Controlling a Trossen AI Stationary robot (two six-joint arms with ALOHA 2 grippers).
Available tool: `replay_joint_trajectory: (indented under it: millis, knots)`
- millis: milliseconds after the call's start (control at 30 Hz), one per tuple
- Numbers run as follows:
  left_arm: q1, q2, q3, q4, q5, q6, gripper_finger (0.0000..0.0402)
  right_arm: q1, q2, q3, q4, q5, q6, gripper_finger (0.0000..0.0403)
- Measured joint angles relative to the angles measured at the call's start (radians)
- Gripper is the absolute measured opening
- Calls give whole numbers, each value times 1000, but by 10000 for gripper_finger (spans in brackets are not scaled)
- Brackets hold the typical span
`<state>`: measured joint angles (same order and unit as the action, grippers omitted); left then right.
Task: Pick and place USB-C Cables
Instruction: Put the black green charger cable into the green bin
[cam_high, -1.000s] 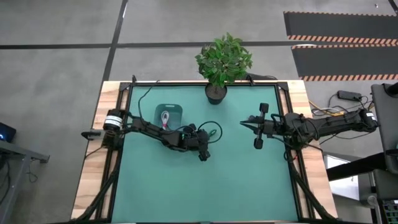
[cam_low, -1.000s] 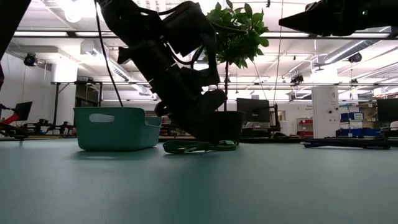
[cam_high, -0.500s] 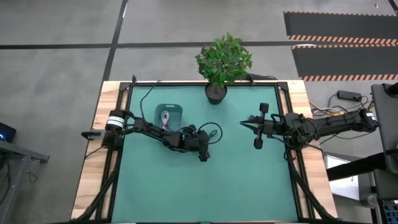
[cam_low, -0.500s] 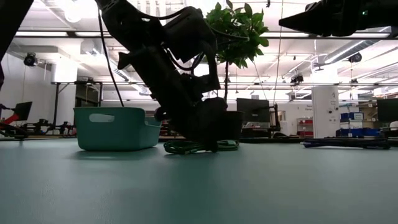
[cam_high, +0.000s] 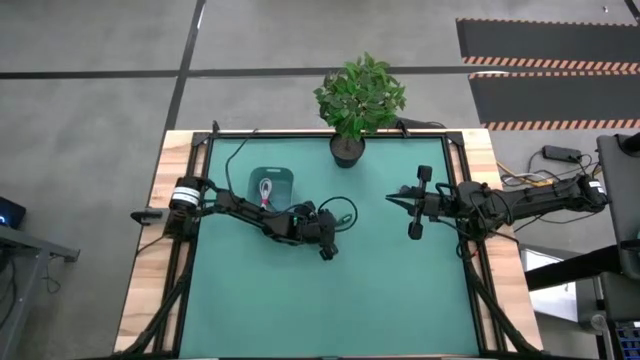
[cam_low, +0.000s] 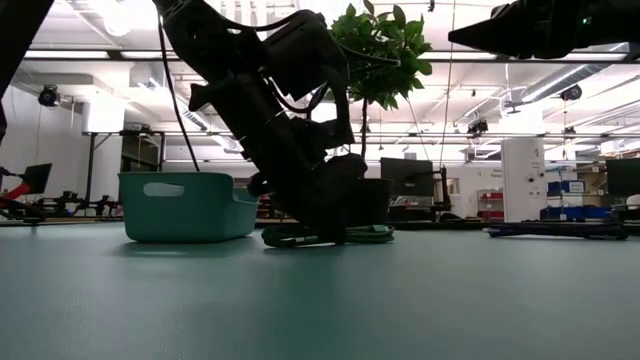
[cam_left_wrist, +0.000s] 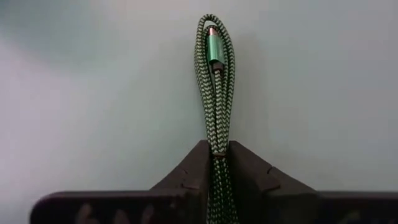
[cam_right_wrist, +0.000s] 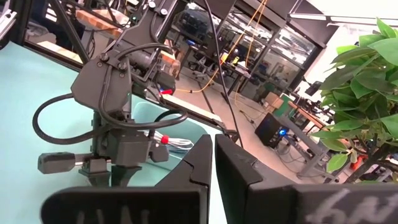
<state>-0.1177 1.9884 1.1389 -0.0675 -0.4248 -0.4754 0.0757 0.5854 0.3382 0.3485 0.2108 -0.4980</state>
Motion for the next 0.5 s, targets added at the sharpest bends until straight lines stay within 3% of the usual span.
replay_joint_trajectory:
  millis: [500]
  knots:
    - [0, 0, -1, 0, 0, -19, 23, 0, 0, 0, -1, 0, 0, 11]
